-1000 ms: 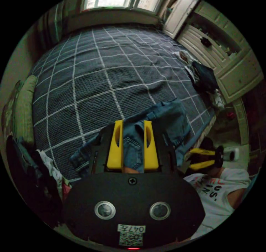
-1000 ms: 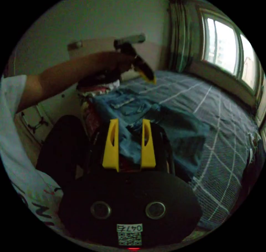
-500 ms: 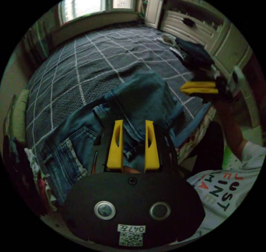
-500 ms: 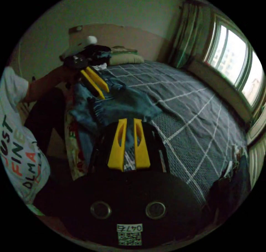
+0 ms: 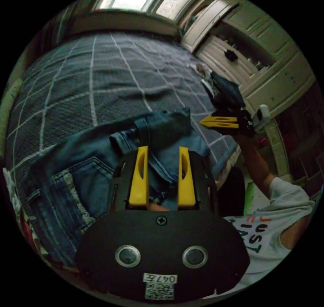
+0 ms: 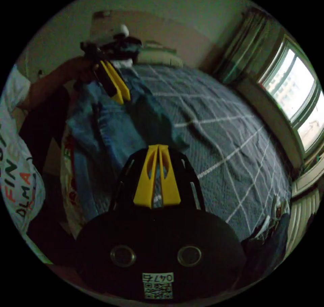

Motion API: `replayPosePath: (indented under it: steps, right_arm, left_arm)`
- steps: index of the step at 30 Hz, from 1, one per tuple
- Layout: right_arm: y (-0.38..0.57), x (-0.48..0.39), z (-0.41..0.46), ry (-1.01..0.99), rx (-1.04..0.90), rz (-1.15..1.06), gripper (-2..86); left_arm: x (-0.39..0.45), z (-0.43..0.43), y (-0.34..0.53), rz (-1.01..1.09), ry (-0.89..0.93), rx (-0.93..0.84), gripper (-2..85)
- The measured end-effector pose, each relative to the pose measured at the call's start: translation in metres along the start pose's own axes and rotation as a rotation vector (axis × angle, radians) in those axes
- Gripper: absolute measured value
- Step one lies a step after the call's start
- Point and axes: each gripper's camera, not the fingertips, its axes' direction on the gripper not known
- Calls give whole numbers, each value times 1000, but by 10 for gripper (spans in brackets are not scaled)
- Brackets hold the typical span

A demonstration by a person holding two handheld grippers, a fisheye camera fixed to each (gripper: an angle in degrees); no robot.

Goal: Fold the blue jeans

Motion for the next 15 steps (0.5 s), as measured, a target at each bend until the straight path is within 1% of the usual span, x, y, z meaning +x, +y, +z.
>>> replayPosePath:
  steps: [1,2,3,4,5,6,8,10,12,14,15]
  right_arm:
    - [-5,9,-7,-17,36,-14,35]
    - [-8,14,-8,-20,35,-22,53]
    - [-16,23,-4,-26,11,-43,88]
    - [-25,30,2,-52,-17,-55,93]
    - [-30,32,5,-81,-21,-63,96]
    - [-40,31,10,-153,3,-87,96]
    - [-55,17,15,-209,38,-129,98]
    - [-68,-18,20,-273,56,-174,110]
    - [-69,-49,26,-309,38,-210,112]
    - [-63,-75,36,-293,-24,-258,102]
    - [-56,-84,45,-220,-87,-272,88]
  left_arm:
    - [-7,-15,9,-15,-50,58,155]
    - [-17,-24,17,-46,-145,80,178]
    - [-22,-26,22,-66,-197,79,191]
    - [-35,-27,30,-98,-266,61,210]
    - [-50,-22,36,-114,-234,23,222]
    - [-57,-19,38,-118,-185,5,224]
    - [-82,-11,45,-138,35,-5,227]
    - [-98,-12,52,-158,100,21,220]
    - [-113,-15,59,-188,124,50,212]
    - [-129,-13,69,-220,188,75,205]
    - [-131,-11,70,-228,202,79,204]
